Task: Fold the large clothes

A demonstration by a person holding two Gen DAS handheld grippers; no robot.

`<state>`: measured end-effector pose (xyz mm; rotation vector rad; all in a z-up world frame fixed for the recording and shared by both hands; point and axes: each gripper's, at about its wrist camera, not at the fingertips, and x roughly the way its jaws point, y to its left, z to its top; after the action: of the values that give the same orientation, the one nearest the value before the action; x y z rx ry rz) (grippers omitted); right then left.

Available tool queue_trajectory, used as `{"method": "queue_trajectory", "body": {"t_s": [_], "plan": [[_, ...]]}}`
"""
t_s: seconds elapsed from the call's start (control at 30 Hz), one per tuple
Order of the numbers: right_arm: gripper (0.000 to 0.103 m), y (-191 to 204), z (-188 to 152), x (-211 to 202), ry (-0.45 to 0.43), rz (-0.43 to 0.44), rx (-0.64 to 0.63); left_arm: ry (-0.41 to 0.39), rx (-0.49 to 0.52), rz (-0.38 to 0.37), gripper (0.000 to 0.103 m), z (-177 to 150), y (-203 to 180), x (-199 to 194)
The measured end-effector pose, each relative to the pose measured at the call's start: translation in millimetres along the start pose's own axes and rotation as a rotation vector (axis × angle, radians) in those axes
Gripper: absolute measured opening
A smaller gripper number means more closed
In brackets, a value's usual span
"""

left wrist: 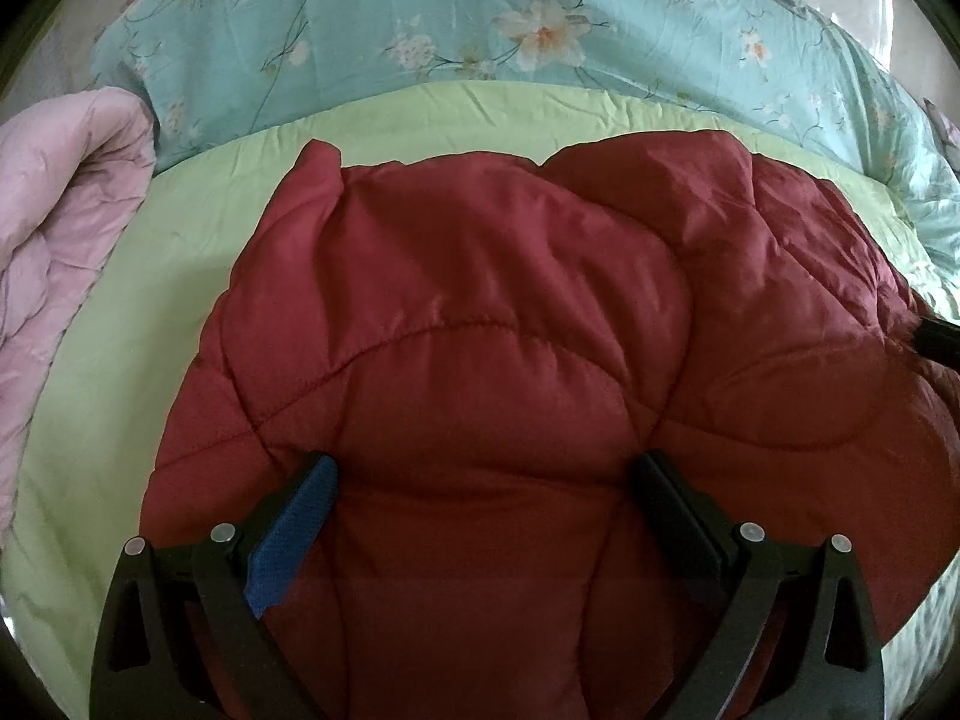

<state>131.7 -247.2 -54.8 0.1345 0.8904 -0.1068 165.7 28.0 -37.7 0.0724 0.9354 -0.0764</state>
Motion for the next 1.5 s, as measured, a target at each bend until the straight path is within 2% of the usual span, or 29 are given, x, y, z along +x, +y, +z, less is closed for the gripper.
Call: {"method": "queue_trajectory", "body": {"t_s": [0.23,0.37,0.5,0.63,0.73,0.83,0.9,0.97,1.03,1.17,1.5], "plan": [[0.094,4.1,-32.7,-38.4,0.001,0.022,-0.035,0.000,-0.007,0.000,0.101,-2.2,0.1,-1.5],[0.094,-2.0,-44.4,-34.8,0.035,-0.028,-0.036,0.007,-0.014,-0.001,0.101,-3.4,1.2,-5.9],[0.094,-15.7,-46.0,-20.4,0.054,-0.001,0.017,-0.008,-0.024,-0.033,0.099,-8.4,5.6,-25.8],[0.095,-17.1,-41.5,-16.6,0.050,-0.006,0.037,-0.034,-0.046,-0.092,0.090,-21.9,16.7,-51.0],[0.093,-7.3,-38.6,-35.3,0.010,-0.008,0.021,-0.061,-0.049,-0.106,0.089,-32.2,26.6,-67.3],[0.093,9.3,-40.4,-52.1,-0.024,0.028,-0.035,-0.072,-0.068,-0.087,0.089,-41.3,38.6,-75.3],[0.093,18.9,-44.3,-48.3,0.008,0.026,-0.081,-0.050,-0.075,-0.072,0.089,-48.8,43.2,-71.7],[0.093,18.4,-49.5,-32.8,0.058,-0.012,-0.094,-0.017,-0.082,-0.081,0.092,-54.1,47.3,-62.0],[0.099,9.2,-54.6,-17.8,0.080,-0.011,-0.073,-0.003,-0.093,-0.098,0.095,-56.4,49.2,-54.5],[0.102,-8.1,-57.8,-6.7,0.067,-0.008,-0.026,0.005,-0.097,-0.094,0.098,-53.6,48.0,-47.5],[0.102,-10.7,-75.6,-17.4,0.029,-0.029,0.053,-0.004,-0.086,-0.086,0.102,-45.0,47.4,-28.8]]}}
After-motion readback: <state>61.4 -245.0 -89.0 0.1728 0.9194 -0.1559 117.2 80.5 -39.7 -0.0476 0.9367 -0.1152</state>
